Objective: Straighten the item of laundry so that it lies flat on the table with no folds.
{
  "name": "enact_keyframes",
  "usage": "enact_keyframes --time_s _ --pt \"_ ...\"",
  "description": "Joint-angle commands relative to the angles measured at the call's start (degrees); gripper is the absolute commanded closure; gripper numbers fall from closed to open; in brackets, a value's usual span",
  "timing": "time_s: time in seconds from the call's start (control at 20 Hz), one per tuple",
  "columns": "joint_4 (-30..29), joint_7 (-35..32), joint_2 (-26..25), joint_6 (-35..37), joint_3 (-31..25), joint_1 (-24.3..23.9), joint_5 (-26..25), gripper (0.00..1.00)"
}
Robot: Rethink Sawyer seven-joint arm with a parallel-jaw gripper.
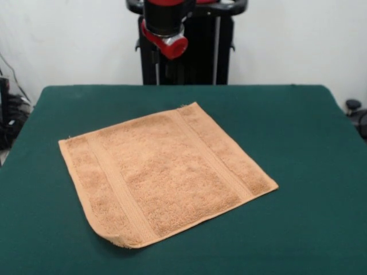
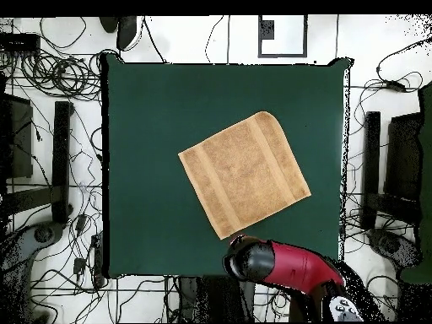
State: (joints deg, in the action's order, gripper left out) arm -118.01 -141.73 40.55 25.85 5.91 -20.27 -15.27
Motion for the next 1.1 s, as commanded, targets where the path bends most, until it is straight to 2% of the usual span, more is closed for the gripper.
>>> enact_keyframes --time_s 0.05,0.55,1.1 --pt "0.8 -1.4 -3.9 -6.9 -2.9 0.3 -2.8 0.0" --pt "1.3 -1.9 -4.2 -8.5 -3.1 0.2 -3.1 0.0" --pt "2.8 -2.0 -4.7 -13.5 -1.3 2.1 -6.8 0.0"
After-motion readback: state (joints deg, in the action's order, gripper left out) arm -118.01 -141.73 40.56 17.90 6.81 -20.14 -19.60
